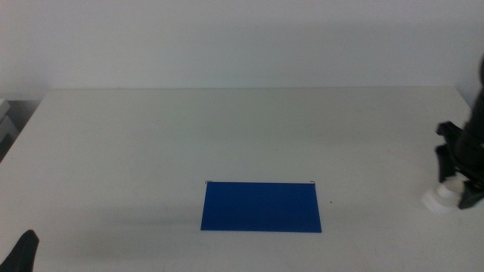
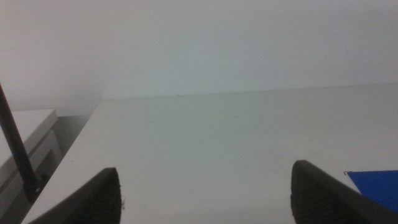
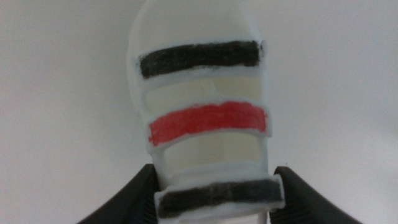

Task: Use one arm to grab the shoe from the table and place it on the mat.

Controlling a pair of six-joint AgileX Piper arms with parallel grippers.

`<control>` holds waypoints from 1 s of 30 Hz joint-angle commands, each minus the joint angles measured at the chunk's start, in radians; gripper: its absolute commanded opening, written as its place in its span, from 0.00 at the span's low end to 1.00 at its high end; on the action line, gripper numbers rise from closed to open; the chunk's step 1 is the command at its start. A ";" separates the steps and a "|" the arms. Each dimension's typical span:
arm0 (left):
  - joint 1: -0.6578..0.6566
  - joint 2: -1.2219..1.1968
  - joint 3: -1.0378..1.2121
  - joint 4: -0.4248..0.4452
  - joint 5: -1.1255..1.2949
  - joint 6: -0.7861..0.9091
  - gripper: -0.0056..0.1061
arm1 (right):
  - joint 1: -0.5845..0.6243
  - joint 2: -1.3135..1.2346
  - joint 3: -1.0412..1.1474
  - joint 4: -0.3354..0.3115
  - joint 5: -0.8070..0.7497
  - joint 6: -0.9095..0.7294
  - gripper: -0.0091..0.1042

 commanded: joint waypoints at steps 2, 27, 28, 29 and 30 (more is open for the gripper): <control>-0.004 -0.014 0.007 -0.010 -0.082 -0.005 0.89 | 0.090 -0.048 -0.103 -0.029 0.098 0.099 0.09; -0.004 -0.014 0.007 -0.010 -0.082 -0.005 0.89 | 0.663 0.211 -0.518 0.000 0.196 0.508 0.05; -0.004 -0.014 0.007 -0.010 -0.082 -0.005 0.89 | 0.663 0.215 -0.518 0.002 0.196 0.497 0.05; -0.004 -0.014 0.007 -0.010 -0.082 -0.005 0.89 | 0.663 0.214 -0.518 0.004 0.196 0.479 0.05; -0.004 -0.014 0.007 -0.010 -0.082 -0.005 0.89 | 0.663 0.214 -0.518 0.003 0.196 0.459 0.05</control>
